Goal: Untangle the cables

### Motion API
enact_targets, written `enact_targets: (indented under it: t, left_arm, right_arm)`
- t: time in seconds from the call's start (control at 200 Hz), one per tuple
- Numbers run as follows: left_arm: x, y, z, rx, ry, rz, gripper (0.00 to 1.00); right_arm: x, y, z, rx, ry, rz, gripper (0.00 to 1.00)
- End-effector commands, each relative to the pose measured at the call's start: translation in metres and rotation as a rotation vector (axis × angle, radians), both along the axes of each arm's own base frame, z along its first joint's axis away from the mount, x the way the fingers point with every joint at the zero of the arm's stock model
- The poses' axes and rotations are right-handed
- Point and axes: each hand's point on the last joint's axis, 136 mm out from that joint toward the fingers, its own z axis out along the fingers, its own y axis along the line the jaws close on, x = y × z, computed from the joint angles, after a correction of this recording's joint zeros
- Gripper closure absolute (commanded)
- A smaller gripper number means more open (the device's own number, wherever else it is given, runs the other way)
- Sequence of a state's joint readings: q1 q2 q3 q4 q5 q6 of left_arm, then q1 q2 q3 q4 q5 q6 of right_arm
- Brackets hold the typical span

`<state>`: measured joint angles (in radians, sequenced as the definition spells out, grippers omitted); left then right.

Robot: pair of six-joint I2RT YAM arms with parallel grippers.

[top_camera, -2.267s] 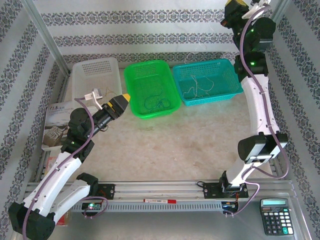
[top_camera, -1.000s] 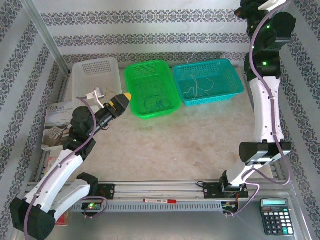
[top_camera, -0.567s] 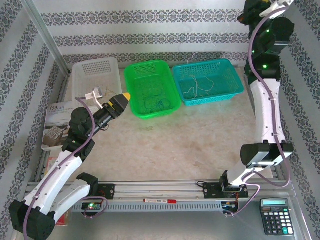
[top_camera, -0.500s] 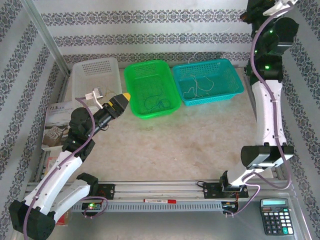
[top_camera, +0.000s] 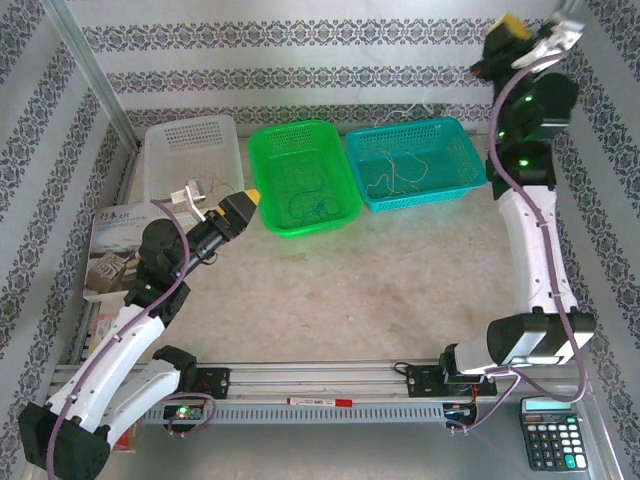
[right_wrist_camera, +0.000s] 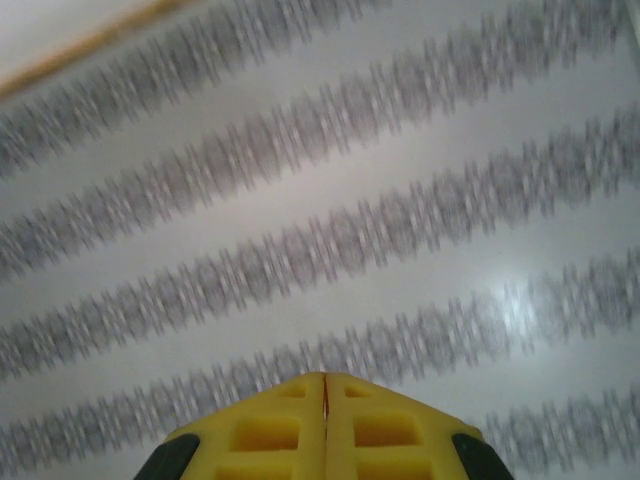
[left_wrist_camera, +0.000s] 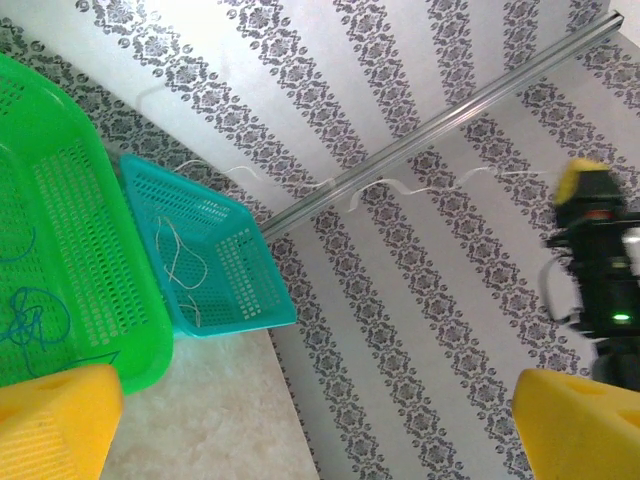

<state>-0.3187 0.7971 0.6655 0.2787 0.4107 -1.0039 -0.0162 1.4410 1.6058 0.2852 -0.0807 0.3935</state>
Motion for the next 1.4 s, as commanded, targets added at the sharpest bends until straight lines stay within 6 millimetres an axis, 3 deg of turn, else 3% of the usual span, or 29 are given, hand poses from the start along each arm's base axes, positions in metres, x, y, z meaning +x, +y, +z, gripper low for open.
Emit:
enact_targets:
  t: [0.0,0.12,0.24,0.345,0.62,0.655,0.699,0.729,0.764,0.819,0.974,1.139,1.229,1.394]
  left_arm:
    - [-0.001,0.004,0.009,-0.038,-0.035,0.009,0.00]
    - [-0.001,0.004,0.005,-0.045,-0.026,0.008,0.00]
    - [-0.002,0.006,0.001,-0.042,-0.017,0.018,0.00]
    - [-0.004,0.005,0.000,-0.035,-0.018,0.015,0.00]
    - [0.000,0.003,-0.003,-0.033,-0.011,0.008,0.00]
    - [0.001,0.002,-0.003,-0.033,-0.011,0.004,0.00]
    - [0.003,0.001,-0.002,-0.034,-0.015,0.002,0.00]
    - [0.004,0.000,-0.002,-0.035,-0.015,-0.001,0.00]
    - [0.007,-0.001,-0.001,-0.036,-0.017,-0.003,0.00]
    - [0.010,-0.003,0.001,-0.035,-0.021,-0.010,0.00]
    - [0.019,-0.009,0.006,-0.037,-0.027,-0.030,0.00]
    - [0.029,-0.015,0.014,-0.023,-0.044,-0.046,0.00]
    - [0.034,-0.018,0.016,-0.006,-0.046,-0.052,0.00]
    - [0.040,-0.022,0.017,-0.019,-0.050,-0.065,0.00]
  right_arm:
    - [0.030,0.027,-0.067,-0.017,0.141,0.052,1.00]
    - [0.062,0.050,-0.133,-0.061,0.271,0.051,1.00]
    - [0.091,0.059,-0.180,-0.071,0.370,0.040,1.00]
    - [0.112,0.055,-0.216,-0.082,0.444,0.001,1.00]
    - [0.148,0.011,-0.319,-0.086,0.661,-0.121,1.00]
    - [0.150,0.005,-0.323,-0.053,0.681,-0.114,1.00]
    - [0.155,0.005,-0.325,-0.021,0.689,-0.075,0.71]
    - [0.158,0.009,-0.323,-0.026,0.700,-0.046,0.58]
    - [0.161,0.012,-0.323,-0.036,0.725,-0.034,0.47]
    - [0.163,0.019,-0.315,-0.043,0.713,0.000,0.38]
    - [0.180,0.039,-0.299,0.034,0.725,0.098,0.38]
    - [0.200,0.073,-0.311,0.148,0.782,0.178,0.39]
    - [0.213,0.084,-0.331,0.200,0.834,0.178,0.38]
    - [0.226,0.084,-0.380,0.388,0.942,0.155,0.35]
